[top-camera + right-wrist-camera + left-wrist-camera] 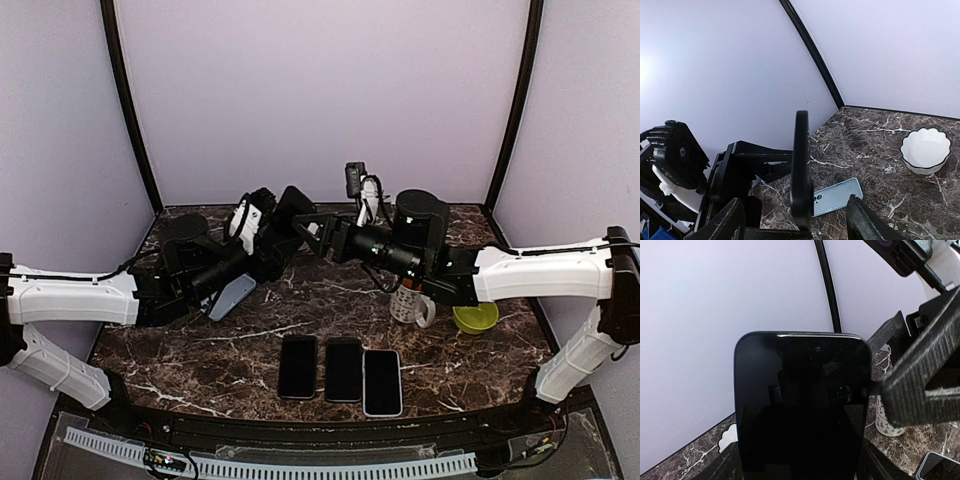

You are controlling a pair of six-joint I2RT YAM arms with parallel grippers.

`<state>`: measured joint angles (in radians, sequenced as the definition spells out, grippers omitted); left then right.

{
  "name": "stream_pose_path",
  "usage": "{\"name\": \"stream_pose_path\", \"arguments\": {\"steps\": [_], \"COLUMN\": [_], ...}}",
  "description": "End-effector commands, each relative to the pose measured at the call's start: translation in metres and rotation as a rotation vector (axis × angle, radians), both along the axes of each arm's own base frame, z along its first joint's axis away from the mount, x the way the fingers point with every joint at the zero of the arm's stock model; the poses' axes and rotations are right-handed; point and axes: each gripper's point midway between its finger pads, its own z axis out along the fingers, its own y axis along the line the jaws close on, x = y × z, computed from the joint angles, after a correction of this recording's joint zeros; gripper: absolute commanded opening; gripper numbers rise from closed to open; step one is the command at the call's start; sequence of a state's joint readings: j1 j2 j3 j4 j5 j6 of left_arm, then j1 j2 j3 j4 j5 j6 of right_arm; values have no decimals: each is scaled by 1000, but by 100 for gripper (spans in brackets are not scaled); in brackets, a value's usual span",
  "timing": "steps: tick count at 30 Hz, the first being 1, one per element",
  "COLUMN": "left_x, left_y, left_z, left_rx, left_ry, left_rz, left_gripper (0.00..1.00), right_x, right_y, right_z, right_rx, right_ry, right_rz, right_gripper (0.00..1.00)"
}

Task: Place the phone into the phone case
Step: Pass from the left arm to the right

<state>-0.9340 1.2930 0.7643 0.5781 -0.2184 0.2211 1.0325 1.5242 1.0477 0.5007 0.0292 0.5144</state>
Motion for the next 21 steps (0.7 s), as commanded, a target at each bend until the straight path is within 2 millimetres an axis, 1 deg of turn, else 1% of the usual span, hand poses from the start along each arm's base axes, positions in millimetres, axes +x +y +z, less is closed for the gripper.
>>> {"name": "stream_pose_path", "arguments": {"steps": [1,4,5,8,13,16,17,21], "left_x": [0,-1,0,-1,-5,-8,-8,-10], "left_y": [1,-5,-8,-14,-17,-18,-18,-20], "left_z": [61,62,65,63,63,62,62,64], "left_rx": [-181,-197,-212,-209,-190,-182,-182,-178], "left_ry": [-79,-53,-41,-22,-39,-47,-50,-59], "left_rz": [11,-11,-17,-29,-40,-50,-50,-52], "left_gripper": [19,19,19,19,19,19,19,19], "right_x": [7,10,11,13,16,18,19,20], "right_y": [0,3,4,7,5,4,4,8], "right_z": [13,5,6,9,15,13,13,11], "right_rx": [58,65,72,75,81,88,90,91], "right_ry": [-14,13,15,12,4,19,25,34], "right_rz": [-35,-42,-42,-38,-44,-46,-47,-33], "right_gripper": [68,66,64,57,45,38,35,16]}}
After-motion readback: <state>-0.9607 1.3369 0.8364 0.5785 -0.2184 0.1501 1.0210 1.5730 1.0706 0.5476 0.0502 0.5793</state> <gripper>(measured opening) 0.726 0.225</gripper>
